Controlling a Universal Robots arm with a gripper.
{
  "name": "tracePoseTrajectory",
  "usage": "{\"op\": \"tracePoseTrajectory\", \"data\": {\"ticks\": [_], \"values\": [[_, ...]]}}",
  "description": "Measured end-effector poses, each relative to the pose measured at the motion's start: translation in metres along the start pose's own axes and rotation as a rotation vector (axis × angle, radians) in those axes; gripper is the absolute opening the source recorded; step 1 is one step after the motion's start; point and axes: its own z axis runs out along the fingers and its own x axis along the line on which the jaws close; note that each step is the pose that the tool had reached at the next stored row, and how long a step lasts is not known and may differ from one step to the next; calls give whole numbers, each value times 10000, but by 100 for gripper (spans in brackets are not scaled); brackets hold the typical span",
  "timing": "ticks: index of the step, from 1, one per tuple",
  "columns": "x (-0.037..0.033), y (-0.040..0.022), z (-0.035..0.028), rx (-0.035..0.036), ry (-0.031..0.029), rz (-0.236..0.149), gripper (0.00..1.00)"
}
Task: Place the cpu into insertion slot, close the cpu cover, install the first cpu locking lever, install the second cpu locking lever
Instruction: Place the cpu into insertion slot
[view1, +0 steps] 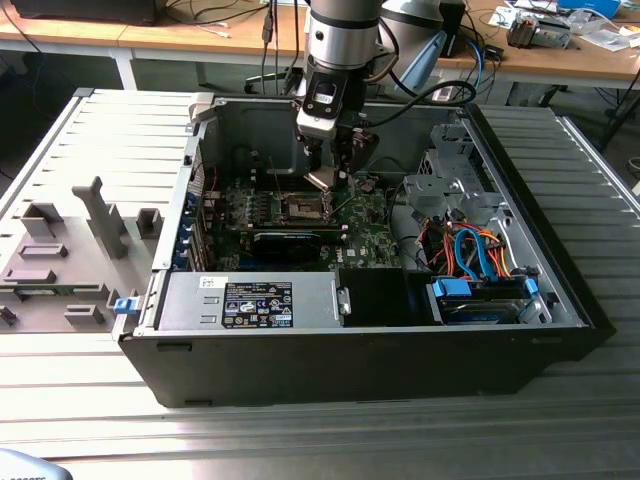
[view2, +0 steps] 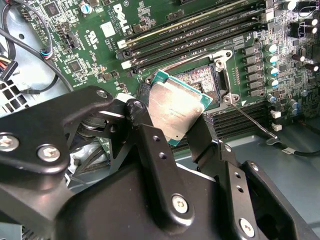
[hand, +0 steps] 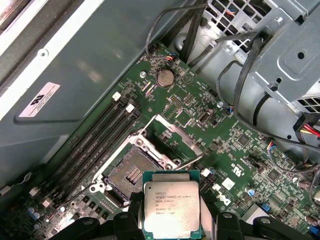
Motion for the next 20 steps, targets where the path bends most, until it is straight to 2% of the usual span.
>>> {"op": "tracePoseTrajectory", "data": {"ticks": [20], "values": [[0,0,5,5,6,199,54]]}}
